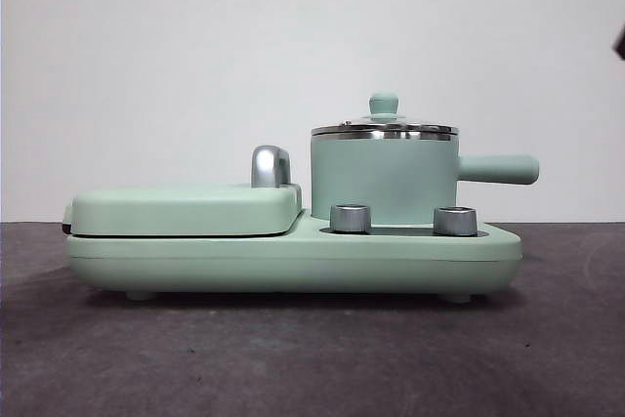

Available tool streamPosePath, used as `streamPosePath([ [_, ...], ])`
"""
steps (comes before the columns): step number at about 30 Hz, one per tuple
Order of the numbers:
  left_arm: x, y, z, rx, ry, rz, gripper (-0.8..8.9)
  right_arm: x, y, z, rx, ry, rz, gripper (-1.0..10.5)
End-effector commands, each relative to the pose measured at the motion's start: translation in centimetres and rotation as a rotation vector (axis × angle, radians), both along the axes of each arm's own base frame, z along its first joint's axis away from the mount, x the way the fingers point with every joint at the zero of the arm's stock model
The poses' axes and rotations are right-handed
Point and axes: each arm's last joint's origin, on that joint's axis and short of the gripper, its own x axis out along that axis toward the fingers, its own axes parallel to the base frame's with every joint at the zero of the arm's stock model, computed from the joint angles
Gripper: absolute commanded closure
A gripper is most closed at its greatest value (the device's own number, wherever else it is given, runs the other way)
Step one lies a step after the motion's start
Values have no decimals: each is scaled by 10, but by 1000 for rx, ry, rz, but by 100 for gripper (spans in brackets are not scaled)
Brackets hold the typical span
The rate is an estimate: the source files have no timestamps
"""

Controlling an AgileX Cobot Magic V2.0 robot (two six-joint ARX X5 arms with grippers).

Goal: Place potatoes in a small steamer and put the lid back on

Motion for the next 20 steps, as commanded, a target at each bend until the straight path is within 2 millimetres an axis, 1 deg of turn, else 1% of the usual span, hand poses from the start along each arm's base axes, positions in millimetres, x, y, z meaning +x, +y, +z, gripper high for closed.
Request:
streamPosePath([
  [1,0,0,3,-6,-22,-6,808,-1,1,1,15,16,24,908],
  [15,-2,1,3,3,-33,-9,808,-1,1,0,11,19,20,908],
  [17,-4,3,2,70,-117,-33,808,-1,1,0,11,19,20,908],
  [20,-5,8,-10,102,-300,-5,808,-1,1,0,11,19,20,908],
])
